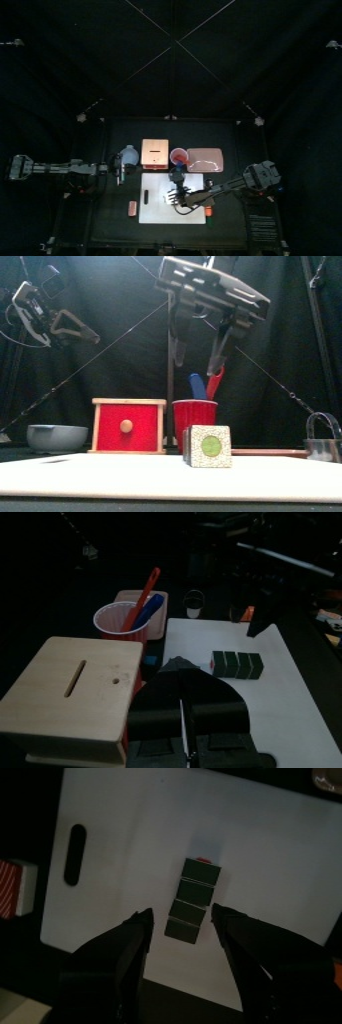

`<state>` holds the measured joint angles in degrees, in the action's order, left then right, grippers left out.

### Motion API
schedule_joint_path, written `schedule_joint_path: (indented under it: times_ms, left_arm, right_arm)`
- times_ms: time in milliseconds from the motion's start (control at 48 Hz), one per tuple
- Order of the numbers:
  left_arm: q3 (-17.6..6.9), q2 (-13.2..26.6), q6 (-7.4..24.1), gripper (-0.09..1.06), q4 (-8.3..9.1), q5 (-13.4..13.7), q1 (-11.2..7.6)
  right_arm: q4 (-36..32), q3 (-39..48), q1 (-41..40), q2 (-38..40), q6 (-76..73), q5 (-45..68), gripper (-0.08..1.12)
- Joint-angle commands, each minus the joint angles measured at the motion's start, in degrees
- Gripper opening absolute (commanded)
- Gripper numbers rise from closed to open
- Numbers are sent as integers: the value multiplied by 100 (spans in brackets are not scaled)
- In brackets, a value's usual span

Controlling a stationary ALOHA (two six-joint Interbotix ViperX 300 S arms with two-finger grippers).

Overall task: Place sushi on board then cut the sushi with the knife then place the pieces on the plate
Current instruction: Pick knife at handle with right hand

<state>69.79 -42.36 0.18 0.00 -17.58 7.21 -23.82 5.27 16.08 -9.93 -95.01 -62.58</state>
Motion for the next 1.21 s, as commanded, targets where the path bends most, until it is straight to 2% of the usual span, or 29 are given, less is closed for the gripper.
schedule_joint_path:
  times_ms: [21,417,542,646,750,938,1083,1208]
  left_arm:
    - [-70,-44,-9,-2,-18,-26,70]
    - [-97,-229,-9,-2,-360,-35,281]
    - [-97,-237,0,-2,-448,-35,448]
    - [-97,-246,-9,-2,-492,-35,633]
    - [-105,-237,-9,-2,-536,-44,738]
    - [-97,-237,-9,-2,-650,-35,791]
    - [-97,-237,-9,-2,-729,-44,809]
    - [-88,-237,-9,-2,-729,-35,861]
  right_arm:
    - [88,-158,-62,554,756,0,84]
    - [185,-202,-835,1793,3419,-26,84]
    - [404,-158,-1380,2083,4421,-281,84]
    - [721,-167,-1925,2092,5643,-624,84]
    - [1046,-193,-2285,2021,6785,-782,84]
    - [1424,-290,-2505,1802,8077,-835,84]
    - [1433,-404,-2487,1529,8604,-940,84]
    - [1424,-501,-2470,1239,8886,-1187,84]
